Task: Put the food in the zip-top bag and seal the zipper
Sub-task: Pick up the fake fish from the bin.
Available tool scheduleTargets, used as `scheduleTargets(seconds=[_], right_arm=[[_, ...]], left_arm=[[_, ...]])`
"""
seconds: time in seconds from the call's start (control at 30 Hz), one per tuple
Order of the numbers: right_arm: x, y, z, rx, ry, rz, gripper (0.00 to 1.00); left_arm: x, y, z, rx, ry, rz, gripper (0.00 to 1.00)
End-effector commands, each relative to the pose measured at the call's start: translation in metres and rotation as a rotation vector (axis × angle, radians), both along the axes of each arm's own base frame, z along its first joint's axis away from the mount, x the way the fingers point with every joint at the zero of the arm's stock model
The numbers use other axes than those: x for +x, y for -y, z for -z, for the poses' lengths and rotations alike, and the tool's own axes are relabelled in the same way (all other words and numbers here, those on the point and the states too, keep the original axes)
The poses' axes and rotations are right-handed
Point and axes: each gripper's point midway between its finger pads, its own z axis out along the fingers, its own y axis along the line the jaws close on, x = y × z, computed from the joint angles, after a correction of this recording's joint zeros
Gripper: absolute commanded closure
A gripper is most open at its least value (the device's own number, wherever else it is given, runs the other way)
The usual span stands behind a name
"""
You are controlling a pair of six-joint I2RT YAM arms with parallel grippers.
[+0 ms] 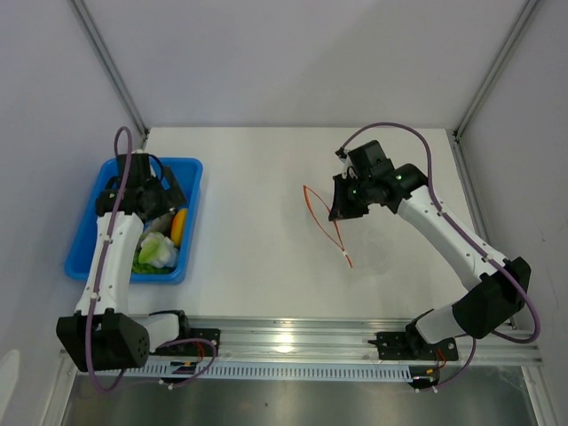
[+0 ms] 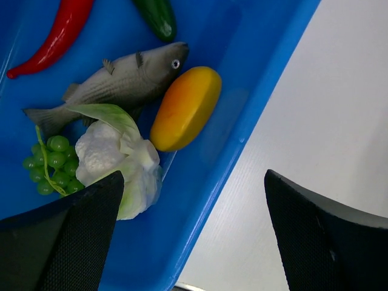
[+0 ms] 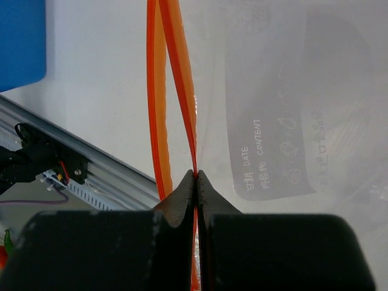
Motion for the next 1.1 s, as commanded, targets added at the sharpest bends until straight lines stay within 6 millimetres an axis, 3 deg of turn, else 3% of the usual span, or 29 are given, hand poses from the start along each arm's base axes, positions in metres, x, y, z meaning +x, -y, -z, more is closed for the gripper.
scheduleTargets(seconds=[0.0, 0.23, 0.4, 0.43, 0.6, 0.8, 0.9, 1.07], right_arm=[[-0.014, 0.006, -0.014, -0.014, -0.016, -0.023, 1.00], [-0.020, 0.007, -0.012, -0.008, -0.040, -0.025, 1.00], [-0.006, 0.013, -0.003, -0.027, -0.058, 0.011, 1.00], [-0.002, 0.016, 0.001, -0.020, -0.074, 0.034, 1.00], [0.016, 0.010, 0.001, 0.046, -0.105, 0.092, 1.00], [0.022, 0.002, -0.002, 0.082, -0.107, 0.091, 1.00], [0.018, 0.003, -0.002, 0.090, -0.119, 0.076, 1.00], [0.014, 0.002, -0.008, 0.135, -0.075, 0.068, 1.00]], left_arm=[[-0.001, -0.011, 0.011, 0.039, -0.089, -0.007, 0.02], [0.007, -0.032, 0.032, 0.112, -0.157, -0.057, 0.02], [0.017, -0.056, 0.046, 0.211, -0.246, -0.092, 0.04], [0.020, -0.062, 0.057, 0.221, -0.289, -0.094, 0.05], [0.034, -0.082, 0.070, 0.212, -0.358, -0.110, 0.16], [0.042, -0.096, 0.091, 0.195, -0.412, -0.120, 0.19], [0.043, -0.093, 0.099, 0.194, -0.405, -0.065, 0.21], [0.040, -0.094, 0.119, 0.214, -0.449, -0.012, 0.15]])
